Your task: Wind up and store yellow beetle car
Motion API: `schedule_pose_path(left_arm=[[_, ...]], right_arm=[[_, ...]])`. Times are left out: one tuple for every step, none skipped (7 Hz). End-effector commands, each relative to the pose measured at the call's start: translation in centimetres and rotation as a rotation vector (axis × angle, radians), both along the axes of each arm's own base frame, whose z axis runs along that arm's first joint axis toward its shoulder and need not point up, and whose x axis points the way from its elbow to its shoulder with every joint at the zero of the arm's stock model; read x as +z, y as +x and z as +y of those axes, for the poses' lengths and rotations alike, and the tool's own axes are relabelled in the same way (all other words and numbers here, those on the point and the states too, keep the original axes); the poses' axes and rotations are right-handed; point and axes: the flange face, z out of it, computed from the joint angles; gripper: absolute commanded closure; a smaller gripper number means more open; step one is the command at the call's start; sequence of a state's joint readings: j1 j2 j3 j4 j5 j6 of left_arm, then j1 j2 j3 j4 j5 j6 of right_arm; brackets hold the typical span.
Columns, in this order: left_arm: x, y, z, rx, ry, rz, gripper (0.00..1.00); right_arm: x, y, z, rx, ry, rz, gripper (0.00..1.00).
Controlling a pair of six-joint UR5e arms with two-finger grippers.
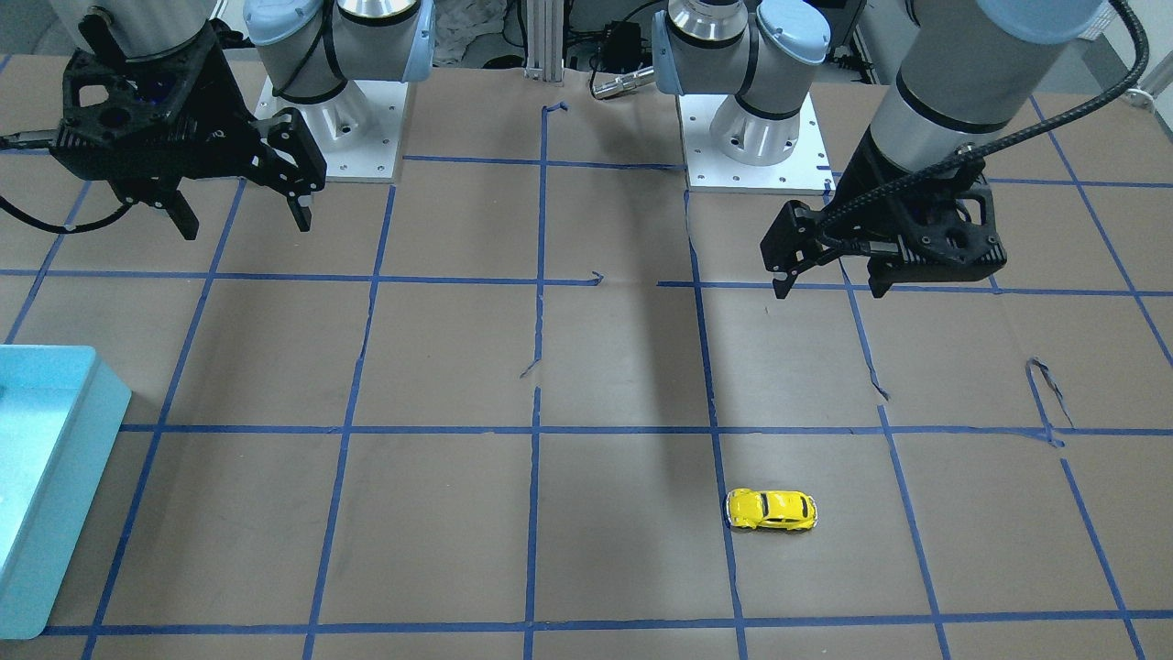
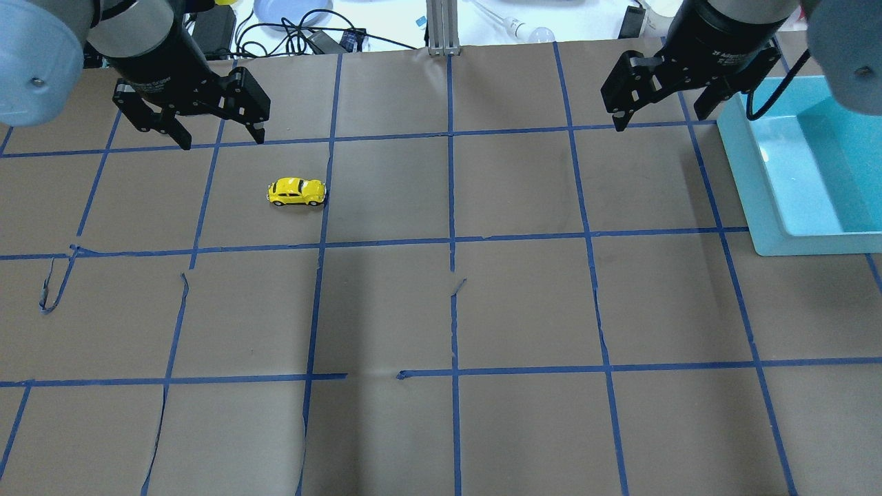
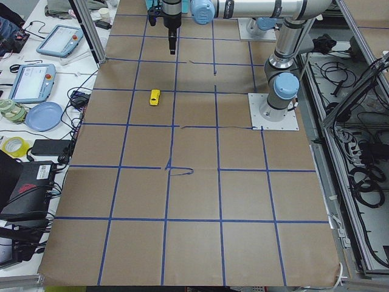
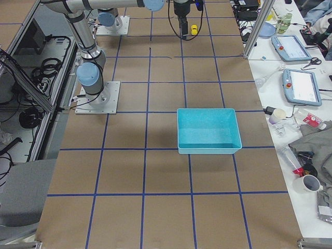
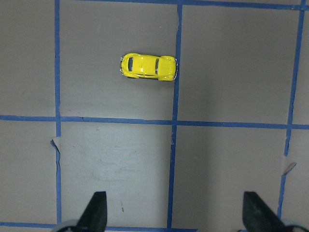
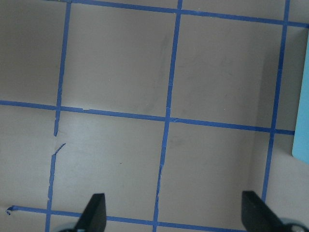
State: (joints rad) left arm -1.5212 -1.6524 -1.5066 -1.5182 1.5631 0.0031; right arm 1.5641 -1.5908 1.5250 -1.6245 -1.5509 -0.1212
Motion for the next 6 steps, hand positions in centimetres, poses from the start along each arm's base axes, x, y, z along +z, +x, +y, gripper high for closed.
schedule_pose_path(left_arm=[[-2.0, 0.7, 0.0, 0.024, 0.029, 0.005, 0.0], [-2.3, 1.2, -1.2, 0.05, -0.039, -0.002, 0.0], [-3.1, 1.4, -1.5, 0.23, -0.045, 0.011, 0.0], [-3.8, 1.6, -1.9, 0.46, -0.056, 0.024, 0.0], [-4.6, 2.1, -2.5, 0.686, -0.081, 0.046, 0.0], [-5.5, 2.3, -3.1, 0.741, -0.096, 0.054, 0.0]], right_arm=[[0.1, -0.1, 0.0, 0.0, -0.002, 0.002, 0.0], [0.1, -0.1, 0.0, 0.003, -0.003, 0.007, 0.0], [0.1, -0.1, 0.0, 0.003, -0.003, 0.005, 0.0], [0.1, -0.1, 0.0, 0.003, -0.002, 0.005, 0.0], [0.1, -0.1, 0.0, 0.003, -0.002, 0.005, 0.0], [0.1, -0.1, 0.0, 0.003, -0.002, 0.005, 0.0]])
